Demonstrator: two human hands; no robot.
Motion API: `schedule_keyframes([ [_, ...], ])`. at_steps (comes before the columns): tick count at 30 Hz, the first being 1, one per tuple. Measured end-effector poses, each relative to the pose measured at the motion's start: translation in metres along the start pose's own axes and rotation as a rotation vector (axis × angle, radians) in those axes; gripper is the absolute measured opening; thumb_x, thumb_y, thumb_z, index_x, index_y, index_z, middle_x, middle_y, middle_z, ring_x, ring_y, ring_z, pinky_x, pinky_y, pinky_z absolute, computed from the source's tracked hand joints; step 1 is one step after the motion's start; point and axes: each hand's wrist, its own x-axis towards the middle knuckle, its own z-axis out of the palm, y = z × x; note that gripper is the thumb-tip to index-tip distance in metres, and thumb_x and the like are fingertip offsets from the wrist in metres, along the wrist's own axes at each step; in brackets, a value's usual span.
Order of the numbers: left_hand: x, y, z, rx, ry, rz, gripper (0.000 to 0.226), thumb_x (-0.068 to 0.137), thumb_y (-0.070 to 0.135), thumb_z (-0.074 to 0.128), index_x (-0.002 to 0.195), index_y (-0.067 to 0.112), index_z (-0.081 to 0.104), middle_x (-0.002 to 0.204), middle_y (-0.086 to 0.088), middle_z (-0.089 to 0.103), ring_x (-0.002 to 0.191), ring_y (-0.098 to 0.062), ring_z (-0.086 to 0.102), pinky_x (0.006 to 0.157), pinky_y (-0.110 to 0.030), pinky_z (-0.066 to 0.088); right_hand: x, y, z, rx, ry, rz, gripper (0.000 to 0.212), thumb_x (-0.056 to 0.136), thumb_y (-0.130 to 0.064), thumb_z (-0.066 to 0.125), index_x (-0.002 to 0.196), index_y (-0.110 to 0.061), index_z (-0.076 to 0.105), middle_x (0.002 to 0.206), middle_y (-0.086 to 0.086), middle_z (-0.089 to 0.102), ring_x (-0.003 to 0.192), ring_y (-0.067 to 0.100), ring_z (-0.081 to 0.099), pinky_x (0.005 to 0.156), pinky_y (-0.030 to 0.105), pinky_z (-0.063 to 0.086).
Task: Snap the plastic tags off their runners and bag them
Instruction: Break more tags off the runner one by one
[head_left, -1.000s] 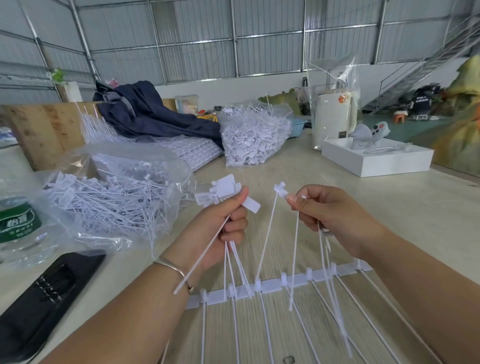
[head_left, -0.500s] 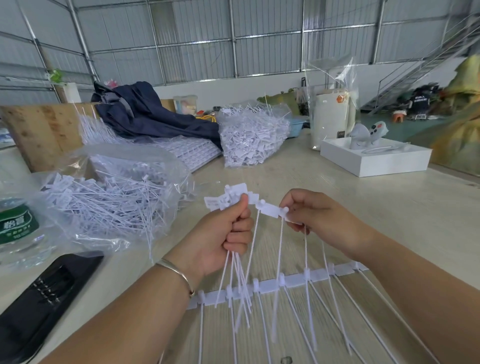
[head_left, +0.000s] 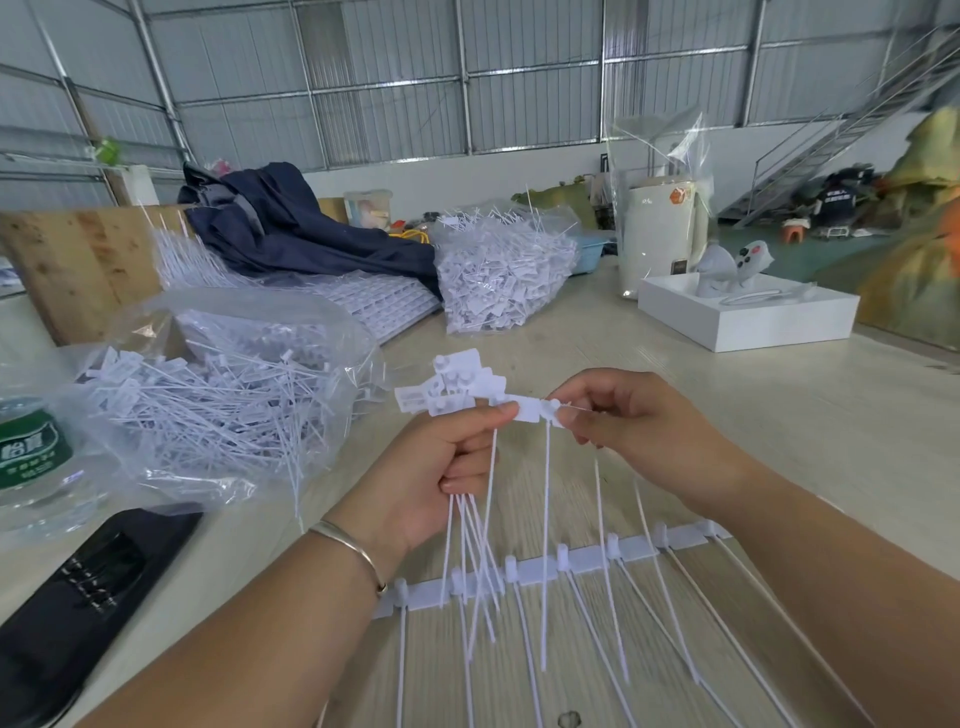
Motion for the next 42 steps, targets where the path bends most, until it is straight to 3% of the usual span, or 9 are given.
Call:
schedule_keyframes([
  [10, -0.001, 0.004, -0.003, -0.078, -0.003, 0.022, 0.032, 0.068, 0.017, 0.075, 0.057, 0.021, 0.046, 0.051, 0.009, 0.020, 0.034, -0.002, 0.019, 0.029, -0.014, 0.016, 0.000, -0.003, -0.002, 0.083, 0.087, 0.047, 0.016, 0.089, -0.018, 0.067, 0.080, -0.006, 0.061, 0.064, 0.008, 0.053, 0.062, 0.014, 0.048, 0.069, 0.031, 0.041],
  [14, -0.005, -0.001, 0.006, -0.211, -0.190, -0.057, 0.028, 0.068, 0.017, 0.080, 0.062, 0.016, 0.052, 0.048, 0.009, 0.027, 0.031, -0.002, 0.025, 0.028, -0.013, 0.020, -0.006, -0.010, 0.008, 0.232, -0.036, -0.029, 0.020, 0.085, -0.023, 0.065, 0.081, -0.004, 0.059, 0.063, 0.006, 0.051, 0.060, 0.011, 0.048, 0.064, 0.019, 0.041],
  [18, -0.008, -0.004, 0.013, -0.261, -0.352, -0.112, 0.029, 0.062, 0.019, 0.090, 0.070, 0.011, 0.063, 0.045, 0.009, 0.031, 0.030, -0.001, 0.029, 0.028, -0.012, 0.023, -0.008, -0.014, 0.016, 0.387, -0.135, -0.028, 0.025, 0.081, -0.023, 0.062, 0.085, 0.001, 0.057, 0.058, 0.000, 0.053, 0.055, 0.008, 0.049, 0.057, 0.015, 0.040],
  [22, -0.007, -0.001, 0.014, -0.228, -0.344, -0.091, 0.014, 0.075, 0.023, 0.071, 0.077, 0.012, 0.062, 0.058, 0.007, 0.025, 0.041, -0.003, 0.019, 0.030, -0.013, 0.018, -0.007, -0.016, 0.013, 0.334, -0.073, 0.001, 0.021, 0.078, -0.027, 0.064, 0.076, -0.007, 0.060, 0.060, 0.010, 0.049, 0.051, 0.007, 0.047, 0.051, 0.012, 0.038],
  [26, -0.003, -0.001, 0.010, -0.254, -0.313, -0.098, 0.019, 0.085, 0.023, 0.062, 0.069, 0.014, 0.056, 0.063, 0.003, 0.048, 0.045, -0.003, 0.028, 0.031, -0.013, 0.021, -0.005, -0.012, 0.011, 0.296, 0.021, 0.039, 0.026, 0.074, -0.032, 0.068, 0.076, -0.007, 0.060, 0.068, 0.017, 0.044, 0.049, 0.007, 0.044, 0.048, 0.011, 0.035],
  [29, -0.001, -0.001, 0.007, -0.268, -0.218, -0.117, 0.017, 0.081, 0.026, 0.063, 0.071, 0.014, 0.057, 0.061, 0.000, 0.057, 0.037, -0.002, 0.034, 0.032, -0.013, 0.018, -0.004, -0.009, 0.008, 0.285, 0.066, 0.079, 0.026, 0.075, -0.028, 0.071, 0.081, -0.005, 0.061, 0.070, 0.017, 0.044, 0.047, 0.006, 0.043, 0.046, 0.010, 0.034],
  [34, 0.000, -0.002, 0.006, -0.177, -0.160, -0.035, 0.026, 0.083, 0.024, 0.063, 0.064, 0.018, 0.046, 0.055, 0.007, 0.033, 0.035, -0.001, 0.027, 0.033, -0.012, 0.018, -0.003, -0.007, 0.003, 0.297, 0.080, 0.116, 0.012, 0.085, -0.014, 0.068, 0.078, -0.007, 0.061, 0.065, 0.015, 0.044, 0.047, 0.006, 0.044, 0.044, 0.010, 0.033],
  [37, -0.001, 0.000, 0.005, -0.119, -0.141, -0.012, 0.032, 0.082, 0.024, 0.064, 0.059, 0.018, 0.041, 0.055, 0.007, 0.027, 0.038, -0.002, 0.024, 0.034, -0.013, 0.019, -0.002, -0.009, 0.001, 0.330, 0.096, 0.145, 0.014, 0.087, -0.005, 0.062, 0.074, -0.009, 0.058, 0.059, 0.007, 0.046, 0.047, 0.008, 0.045, 0.043, 0.012, 0.033],
  [42, 0.000, -0.001, 0.004, -0.151, -0.115, -0.021, 0.030, 0.078, 0.010, 0.064, 0.064, 0.019, 0.040, 0.053, 0.007, 0.023, 0.037, -0.002, 0.023, 0.033, -0.012, 0.017, -0.001, -0.009, -0.001, 0.352, 0.140, 0.226, 0.019, 0.085, 0.009, 0.044, 0.080, -0.004, 0.056, 0.067, 0.014, 0.048, 0.047, 0.009, 0.046, 0.044, 0.013, 0.035],
])
